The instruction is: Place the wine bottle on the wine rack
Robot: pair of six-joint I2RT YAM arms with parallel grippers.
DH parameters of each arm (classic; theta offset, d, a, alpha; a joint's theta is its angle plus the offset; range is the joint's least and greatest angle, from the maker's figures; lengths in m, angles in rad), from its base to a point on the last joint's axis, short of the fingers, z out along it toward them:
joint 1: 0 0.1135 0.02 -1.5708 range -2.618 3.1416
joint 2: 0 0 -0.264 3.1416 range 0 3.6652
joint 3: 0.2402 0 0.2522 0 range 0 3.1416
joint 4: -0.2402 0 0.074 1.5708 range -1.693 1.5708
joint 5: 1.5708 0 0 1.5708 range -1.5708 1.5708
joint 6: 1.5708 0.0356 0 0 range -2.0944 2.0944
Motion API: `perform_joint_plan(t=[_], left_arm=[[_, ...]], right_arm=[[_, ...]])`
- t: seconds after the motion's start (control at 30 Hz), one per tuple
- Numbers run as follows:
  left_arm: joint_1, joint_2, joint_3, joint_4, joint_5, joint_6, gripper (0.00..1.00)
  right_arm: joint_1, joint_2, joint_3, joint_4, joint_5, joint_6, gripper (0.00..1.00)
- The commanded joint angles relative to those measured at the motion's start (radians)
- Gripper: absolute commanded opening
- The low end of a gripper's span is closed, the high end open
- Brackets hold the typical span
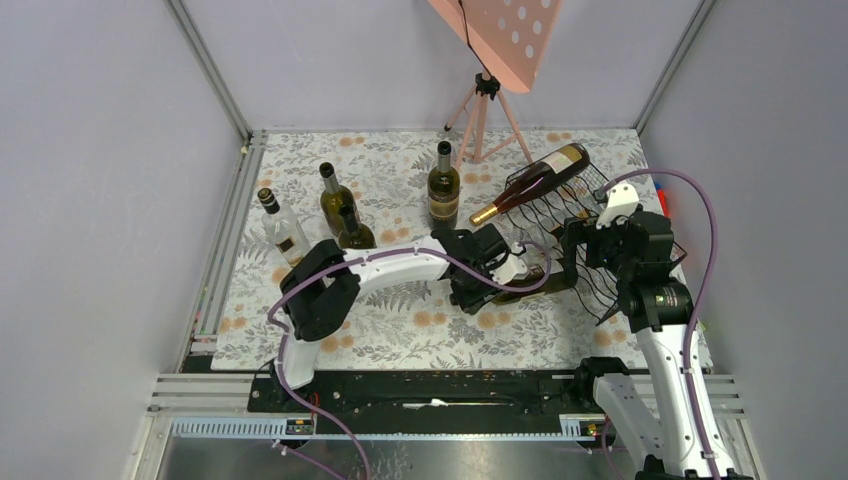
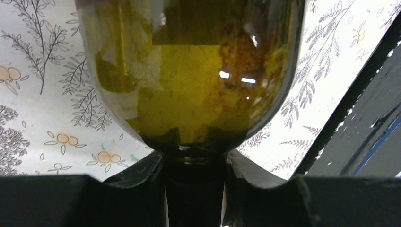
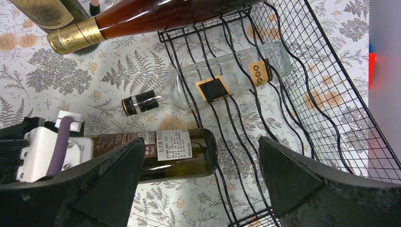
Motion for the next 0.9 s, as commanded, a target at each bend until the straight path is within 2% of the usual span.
perform_joint_plan(t=[0.0,0.33,0.67,0.87], left_arm=[[-0.002,0.001,0.103,0.125,0.074,-0.048,0.0],[-0.007,0.064,0.147,0.243,0.083,-0.136,0.0],[-0.028,0.241,0.344,0.291,0.087,-0.267,0.0],[-0.039,0.329,0.481,0.289,0.077,-0.299,0.05]], right_arm=[[-0.011,-0.01,-0.008,0.05,-0.036,0.013,0.97],[-0.017,-0.011,-0.016,0.049,-0.055,0.008,0.97],[-0.019,-0.012,-0.026,0.049,-0.062,-0.003,0.97],[-0.02,-0.025,-0.031,0.045,-0.067,-0.006,0.97]])
